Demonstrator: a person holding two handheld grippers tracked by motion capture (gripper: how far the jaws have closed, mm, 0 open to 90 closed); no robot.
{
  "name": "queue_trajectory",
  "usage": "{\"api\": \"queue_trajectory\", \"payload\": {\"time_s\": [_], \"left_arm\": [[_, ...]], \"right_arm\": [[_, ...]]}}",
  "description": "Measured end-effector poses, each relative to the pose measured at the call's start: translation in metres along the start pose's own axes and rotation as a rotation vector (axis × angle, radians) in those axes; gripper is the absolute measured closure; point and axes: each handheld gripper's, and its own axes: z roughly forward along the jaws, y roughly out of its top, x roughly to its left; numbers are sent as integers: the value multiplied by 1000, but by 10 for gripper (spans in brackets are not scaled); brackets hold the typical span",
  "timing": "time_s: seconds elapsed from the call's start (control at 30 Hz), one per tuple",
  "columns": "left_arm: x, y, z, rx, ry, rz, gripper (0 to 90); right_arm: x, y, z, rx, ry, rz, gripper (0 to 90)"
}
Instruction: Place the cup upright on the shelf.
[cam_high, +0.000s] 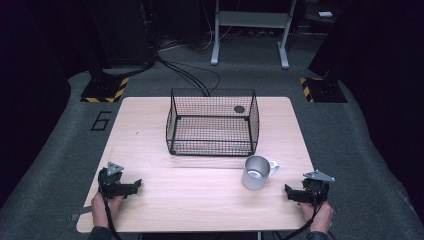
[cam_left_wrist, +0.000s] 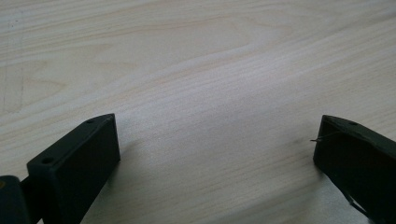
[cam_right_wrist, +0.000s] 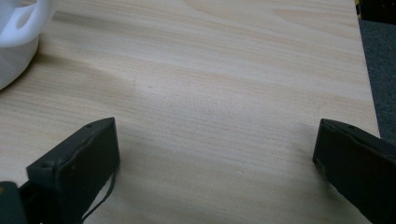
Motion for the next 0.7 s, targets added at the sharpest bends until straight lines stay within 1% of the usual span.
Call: {"api": "queue_trajectory", "payload": {"time_s": [0.13, 0.17, 0.2, 0.23, 0.3, 0.4, 0.43, 0.47, 0.63, 0.67, 0.7], "left_arm": [[0, 0, 0, 0, 0, 1, 4], [0, 0, 0, -1, -1, 0, 4], [0, 0, 0, -1, -1, 1, 4], [0, 0, 0, -1, -1, 1, 4], [0, 0, 0, -1, -1, 1, 4], [0, 0, 0, -1, -1, 1, 4], [0, 0, 0, -1, -1, 1, 4], [0, 0, 0, -1, -1, 1, 4], [0, 0, 0, -1, -1, 1, 4], [0, 0, 0, -1, -1, 1, 4], [0, 0, 0, -1, -1, 1, 4]], "right_arm": [[0, 1, 0, 8, -3, -2, 2], [0, 1, 0, 6, -4, 10, 1], [-1, 1, 0, 10, -3, -1, 2], [-1, 2, 0, 21, -3, 3, 3], [-1, 2, 0, 15, -5, 9, 4], [-1, 4, -2, 21, 13, 25, 6], [-1, 4, -4, 26, 14, 30, 5], [0, 5, -6, 16, 20, 34, 5], [6, 14, -20, 4, 42, 41, 1], [7, 16, -22, -12, 56, 39, 1], [8, 17, -25, -12, 58, 39, 0]]}}
